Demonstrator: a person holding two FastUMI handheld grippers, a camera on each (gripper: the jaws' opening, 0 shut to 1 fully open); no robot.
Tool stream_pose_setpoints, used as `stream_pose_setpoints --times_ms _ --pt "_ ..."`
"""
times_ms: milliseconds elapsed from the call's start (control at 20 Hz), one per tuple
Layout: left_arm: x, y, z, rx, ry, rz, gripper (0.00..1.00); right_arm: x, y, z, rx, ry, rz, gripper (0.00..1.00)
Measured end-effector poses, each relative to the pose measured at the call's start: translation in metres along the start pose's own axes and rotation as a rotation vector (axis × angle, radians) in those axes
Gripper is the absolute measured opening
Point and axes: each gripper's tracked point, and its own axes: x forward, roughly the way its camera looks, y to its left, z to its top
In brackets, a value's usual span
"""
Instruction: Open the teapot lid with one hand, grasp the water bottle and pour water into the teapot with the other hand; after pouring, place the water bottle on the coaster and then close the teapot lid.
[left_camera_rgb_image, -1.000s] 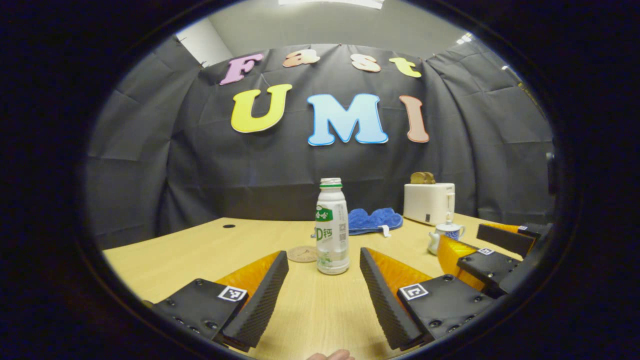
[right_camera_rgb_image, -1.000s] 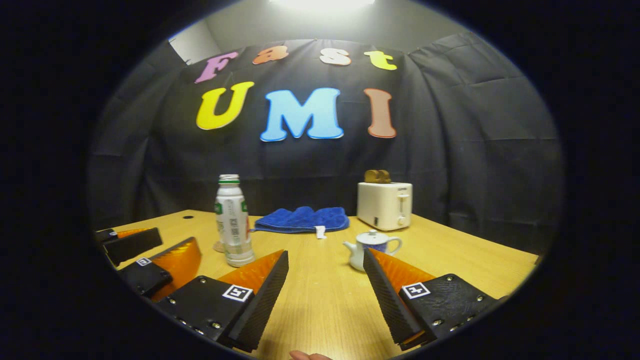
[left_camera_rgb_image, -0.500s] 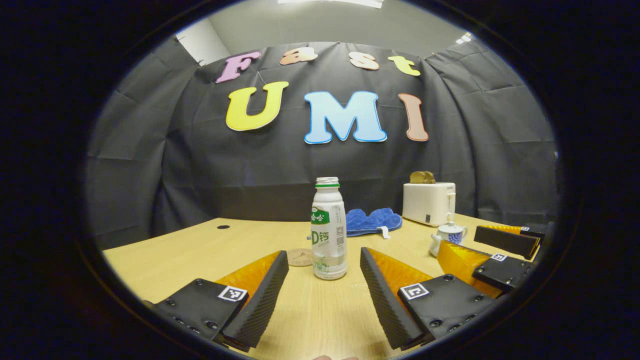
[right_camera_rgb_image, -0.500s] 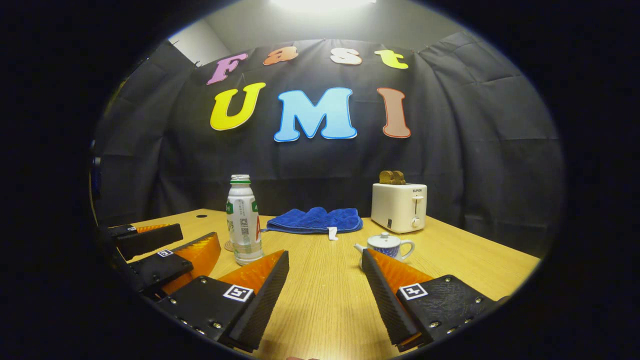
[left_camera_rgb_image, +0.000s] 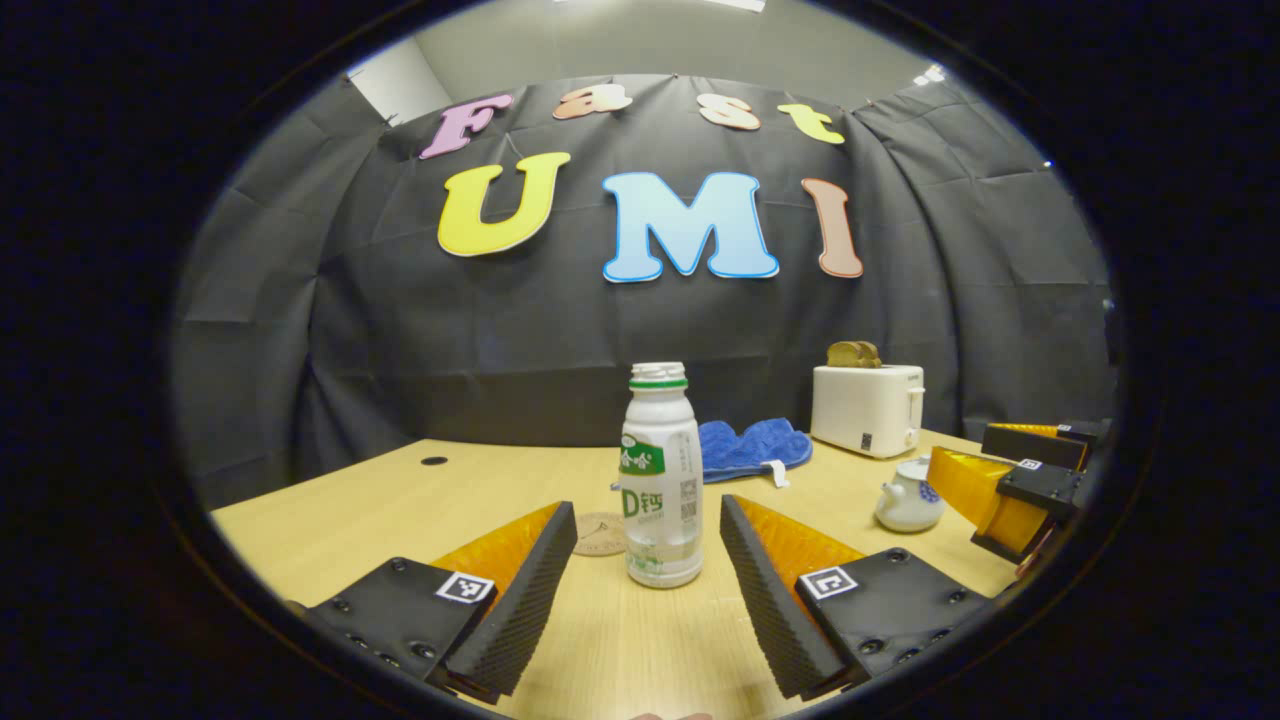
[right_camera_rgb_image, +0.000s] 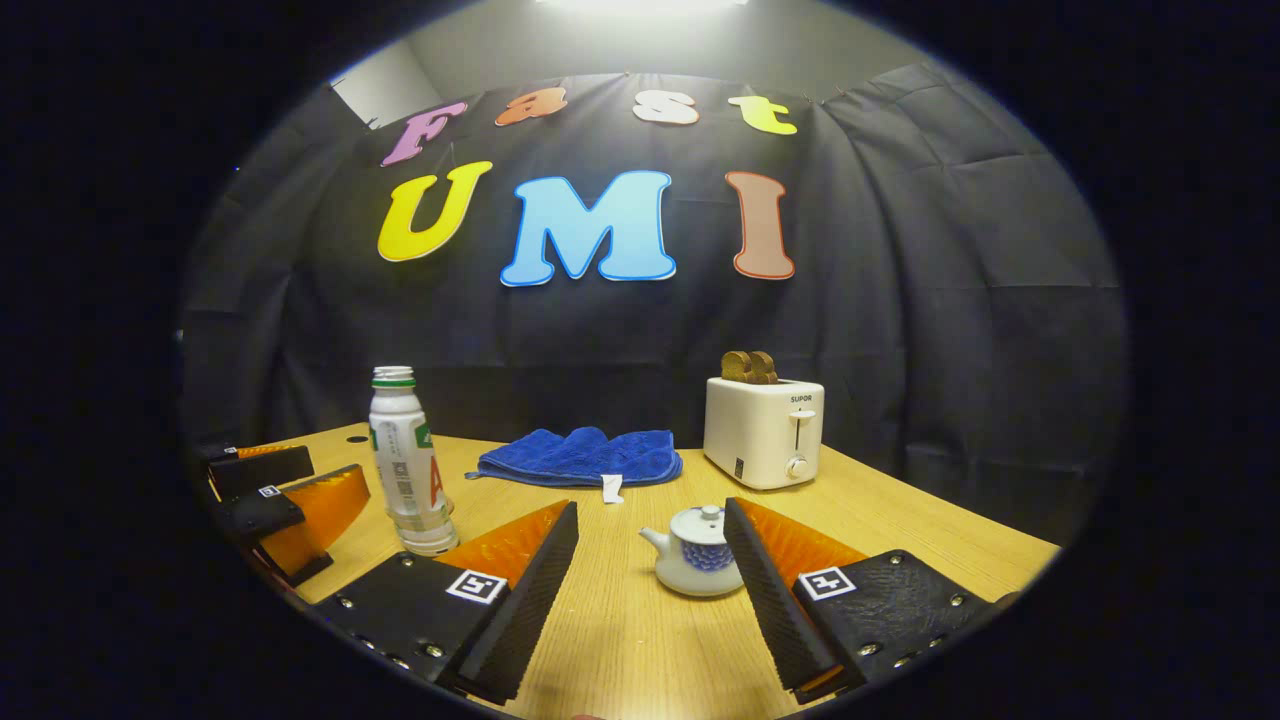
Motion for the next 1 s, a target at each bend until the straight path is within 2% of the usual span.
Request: stream_pose_setpoints --times_ms 350,400,500,550,600,700,750,950,1000 --pt "0.036 -0.004 0.014 0.003 -0.011 -0.027 1.0 0.053 -0.026 -0.004 0.004 0.044 -0.048 0.89" --pt "0.039 -0.003 0.017 -0.004 -0.014 -0.027 0.95 0.059 -0.028 -0.007 0.002 0.06 -0.052 0.87" --pt "0.042 -0.002 0.018 0.003 -0.019 -0.024 0.95 0.072 -0.032 -0.012 -0.001 0.085 -0.06 0.86" --pt "0.043 -0.001 0.018 0.012 -0.017 -0.023 1.0 0.075 -0.034 -0.017 -0.003 0.101 -0.056 0.64" --pt "0.045 -0.001 0.016 0.017 -0.013 -0.025 0.99 0.078 -0.034 -0.022 -0.012 0.116 -0.059 0.61" --pt "0.046 -0.003 0.017 0.013 -0.01 -0.036 1.0 0.074 -0.036 -0.025 -0.022 0.132 -0.066 0.61" --pt "0.047 -0.001 0.017 0.01 -0.011 -0.037 1.0 0.076 -0.036 -0.019 -0.029 0.129 -0.081 0.35" --pt "0.046 0.001 0.014 0.003 -0.005 -0.037 1.0 0.08 -0.041 -0.024 -0.029 0.135 -0.097 0.34" --pt "0.047 0.002 0.014 0.002 -0.001 -0.038 1.0 0.083 -0.042 -0.022 -0.02 0.127 -0.102 0.22"
